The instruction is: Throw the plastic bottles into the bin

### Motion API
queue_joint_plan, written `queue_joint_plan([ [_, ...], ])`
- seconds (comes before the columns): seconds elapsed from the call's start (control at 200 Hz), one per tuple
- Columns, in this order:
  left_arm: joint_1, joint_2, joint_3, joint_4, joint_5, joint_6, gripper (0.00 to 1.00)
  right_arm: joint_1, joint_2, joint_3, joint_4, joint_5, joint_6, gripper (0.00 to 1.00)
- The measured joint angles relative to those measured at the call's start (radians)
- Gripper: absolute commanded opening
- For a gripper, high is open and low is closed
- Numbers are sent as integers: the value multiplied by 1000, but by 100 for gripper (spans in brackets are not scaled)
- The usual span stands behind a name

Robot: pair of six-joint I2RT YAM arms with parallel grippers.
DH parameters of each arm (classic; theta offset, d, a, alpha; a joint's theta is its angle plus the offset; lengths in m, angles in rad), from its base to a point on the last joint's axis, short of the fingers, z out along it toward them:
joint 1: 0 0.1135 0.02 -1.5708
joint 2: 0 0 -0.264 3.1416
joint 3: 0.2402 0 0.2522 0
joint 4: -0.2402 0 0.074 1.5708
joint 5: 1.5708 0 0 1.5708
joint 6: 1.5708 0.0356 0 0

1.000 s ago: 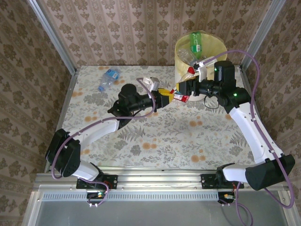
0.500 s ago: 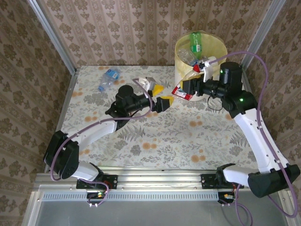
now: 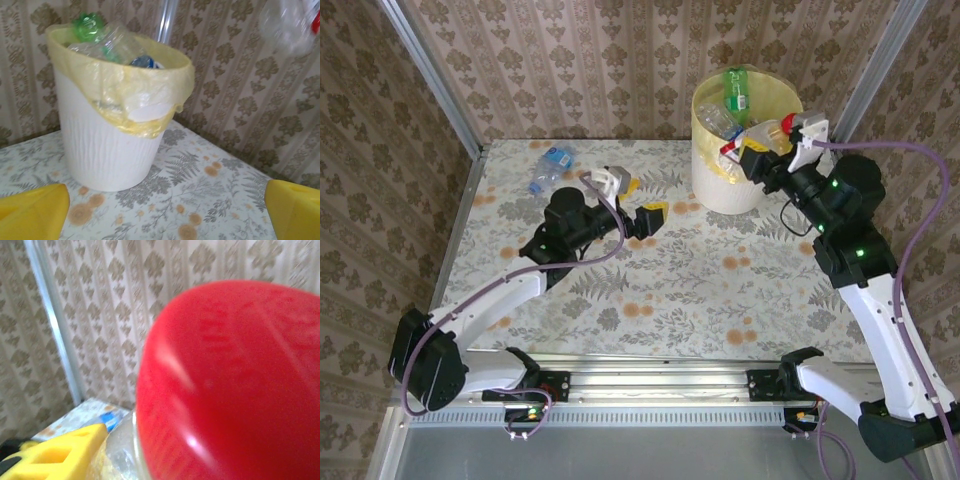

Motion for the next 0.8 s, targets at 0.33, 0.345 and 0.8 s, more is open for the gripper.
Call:
queue_joint_plan([
  [0.33,21,-13,-28,-48,-68,6,100,0,-30,-82,335,211,-129,50],
  [0.345,23,-13,-28,-50,-71,6,100,0,-30,-85,350,216,-133,50],
  [0.8,48,-22,-50,-55,-97,6,100,-17,11,-94,539,267,-180,51],
])
